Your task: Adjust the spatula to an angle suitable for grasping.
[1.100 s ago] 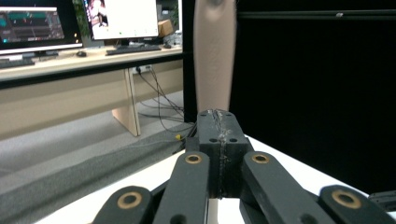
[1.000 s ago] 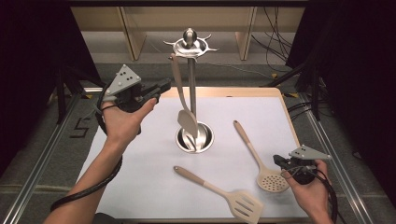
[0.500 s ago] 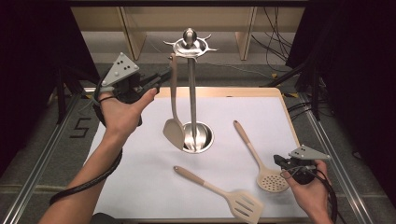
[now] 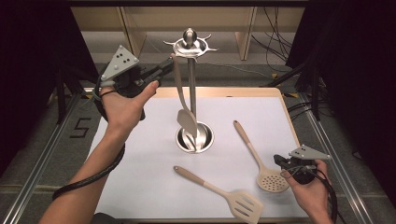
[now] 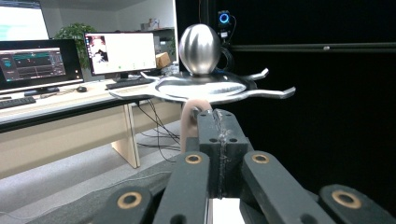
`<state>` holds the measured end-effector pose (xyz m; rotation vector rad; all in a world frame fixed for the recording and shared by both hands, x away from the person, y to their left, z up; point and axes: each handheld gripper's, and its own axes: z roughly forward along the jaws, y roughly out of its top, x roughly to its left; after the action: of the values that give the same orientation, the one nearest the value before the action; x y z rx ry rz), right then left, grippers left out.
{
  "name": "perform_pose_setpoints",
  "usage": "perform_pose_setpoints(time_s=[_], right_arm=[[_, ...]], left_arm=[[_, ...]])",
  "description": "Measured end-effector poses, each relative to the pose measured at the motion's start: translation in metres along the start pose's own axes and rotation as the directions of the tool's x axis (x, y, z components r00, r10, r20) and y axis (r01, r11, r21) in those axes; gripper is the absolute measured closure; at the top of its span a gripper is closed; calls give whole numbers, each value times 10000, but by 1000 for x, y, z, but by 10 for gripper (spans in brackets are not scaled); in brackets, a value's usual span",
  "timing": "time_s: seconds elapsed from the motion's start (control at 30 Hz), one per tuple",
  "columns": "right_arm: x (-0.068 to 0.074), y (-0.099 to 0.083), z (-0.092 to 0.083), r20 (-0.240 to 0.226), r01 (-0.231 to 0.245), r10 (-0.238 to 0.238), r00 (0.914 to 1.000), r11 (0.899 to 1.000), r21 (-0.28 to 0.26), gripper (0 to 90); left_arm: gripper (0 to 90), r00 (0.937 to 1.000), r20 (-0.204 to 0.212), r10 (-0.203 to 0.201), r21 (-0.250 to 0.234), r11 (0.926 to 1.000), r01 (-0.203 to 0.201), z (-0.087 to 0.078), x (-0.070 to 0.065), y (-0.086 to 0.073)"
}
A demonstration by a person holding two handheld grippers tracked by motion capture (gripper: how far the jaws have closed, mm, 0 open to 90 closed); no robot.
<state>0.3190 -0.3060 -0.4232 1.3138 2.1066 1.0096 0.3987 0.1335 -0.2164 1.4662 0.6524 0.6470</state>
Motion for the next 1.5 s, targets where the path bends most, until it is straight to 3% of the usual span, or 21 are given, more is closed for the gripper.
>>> perform_pose_setpoints(time_s=[0.03, 0.2, 0.37, 0.43, 0.53, 0.63, 0.97, 1.07, 1.1, 1.27, 1.43, 1.47, 1.5], right_arm=[[0, 0, 0, 10, 5, -5, 10000, 10000, -5, 886], [-1, 0, -1, 57, 56, -56, 10000, 10000, -31, 884], [-1, 0, 0, 51, 62, -62, 10000, 9999, -89, 881], [-2, 0, 0, 144, 237, -234, 9996, 9995, -185, 880], [-1, 0, 0, 79, 42, -42, 10000, 10000, -58, 880], [-2, 0, 0, 168, 197, -194, 9997, 9997, -167, 880], [-1, 0, 0, 34, -110, 110, 9999, 9999, -32, 876], [-2, 0, 1, 7, -59, 59, 10000, 10000, -61, 874], [-5, 0, 2, -31, 223, -223, 9997, 9996, -145, 874], [-2, 0, 1, 48, -20, 21, 10000, 9999, -145, 855], [0, 0, 0, 26, -80, 80, 10000, 10000, -47, 815], [0, 0, 0, 47, 41, -41, 10000, 9999, -129, 803], [-2, 1, 0, 190, 457, -452, 9988, 9986, -267, 791]], left_arm=[[895, 9999, -23, -98, -18, 10000, 97, 0, 0, 1], [895, 9998, -80, 167, -14, 9999, -167, 1, 0, 6], [896, 9997, -224, 20, 2, 10000, -20, 2, 0, 5], [895, 9992, -343, 191, 24, 9998, -190, 2, 2, 5], [895, 9989, -439, 192, 68, 9998, -189, 2, 6, 5], [895, 9982, -593, 119, 71, 9999, -115, 3, 11, 4], [895, 9958, -919, -58, 121, 9999, 70, 10, 20, 2], [895, 9956, -933, -76, 143, 9999, 90, 12, 23, 3], [895, 9954, -956, -59, 172, 9998, 75, 12, 23, 3], [893, 9956, -932, -119, 162, 9998, 134, 11, 24, 2], [759, 9949, -956, -327, 210, 9992, 348, 2, 23, -3], [759, 9949, -954, -342, 190, 9992, 362, -3, 22, -6], [734, 9948, -954, -357, 153, 9992, 373, -7, 21, -7]])
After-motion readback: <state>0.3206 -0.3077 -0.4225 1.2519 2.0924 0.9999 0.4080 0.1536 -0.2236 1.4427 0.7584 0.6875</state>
